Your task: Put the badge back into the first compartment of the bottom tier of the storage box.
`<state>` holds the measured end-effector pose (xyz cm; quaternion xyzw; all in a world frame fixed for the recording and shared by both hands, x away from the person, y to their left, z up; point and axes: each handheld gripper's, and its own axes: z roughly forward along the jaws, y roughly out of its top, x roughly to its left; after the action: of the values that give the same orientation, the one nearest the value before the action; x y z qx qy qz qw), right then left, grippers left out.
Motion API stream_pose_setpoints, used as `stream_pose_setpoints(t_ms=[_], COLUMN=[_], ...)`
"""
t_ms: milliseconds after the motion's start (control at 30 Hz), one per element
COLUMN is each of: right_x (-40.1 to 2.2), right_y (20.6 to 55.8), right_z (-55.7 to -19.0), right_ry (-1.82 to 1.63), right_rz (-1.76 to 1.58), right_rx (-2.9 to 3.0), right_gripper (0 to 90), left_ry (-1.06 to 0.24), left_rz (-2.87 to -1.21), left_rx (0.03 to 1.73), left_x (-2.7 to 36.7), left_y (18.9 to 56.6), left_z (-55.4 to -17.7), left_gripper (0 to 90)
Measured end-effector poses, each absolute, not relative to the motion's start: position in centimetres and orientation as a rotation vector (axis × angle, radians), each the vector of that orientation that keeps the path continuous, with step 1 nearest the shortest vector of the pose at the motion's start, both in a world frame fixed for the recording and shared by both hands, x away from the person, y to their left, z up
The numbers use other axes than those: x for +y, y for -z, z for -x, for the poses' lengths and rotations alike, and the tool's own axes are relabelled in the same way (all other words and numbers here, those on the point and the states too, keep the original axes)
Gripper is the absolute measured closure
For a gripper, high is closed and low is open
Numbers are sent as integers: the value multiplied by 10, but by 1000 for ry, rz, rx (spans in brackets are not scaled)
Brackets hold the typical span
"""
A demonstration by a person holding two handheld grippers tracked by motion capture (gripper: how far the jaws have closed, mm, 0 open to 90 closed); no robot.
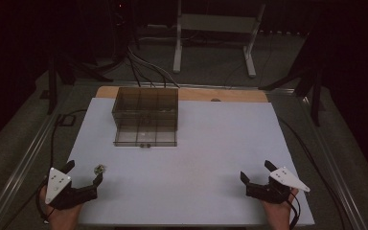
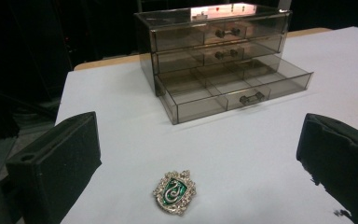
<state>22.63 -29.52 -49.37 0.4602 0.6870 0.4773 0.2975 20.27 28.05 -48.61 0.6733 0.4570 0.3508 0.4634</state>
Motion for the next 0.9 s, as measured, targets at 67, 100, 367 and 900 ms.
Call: stream_pose_setpoints(t_ms=[67,100,367,900], right_x=[-296,-296,-294,-290], right_y=[494,494,494,495], right_z=[-226,-226,-226,-227], right_ry=[-1264,-1264,-1242,-1244], right_rz=[-1221,-1221,-1215,-1206], right_rx=[1828,1828,1832,1849], right_gripper=[0,0,0,0], left_ry=[-868,-868,-848,-791], left_rz=[-1664,-1664,-1694,-1778], left_rx=[1123,1123,1142,1205], left_x=[280,280,278,278], left_y=[486,486,488,493], left_z=[-203,-203,-209,-228], left_gripper=[5,5,12,63])
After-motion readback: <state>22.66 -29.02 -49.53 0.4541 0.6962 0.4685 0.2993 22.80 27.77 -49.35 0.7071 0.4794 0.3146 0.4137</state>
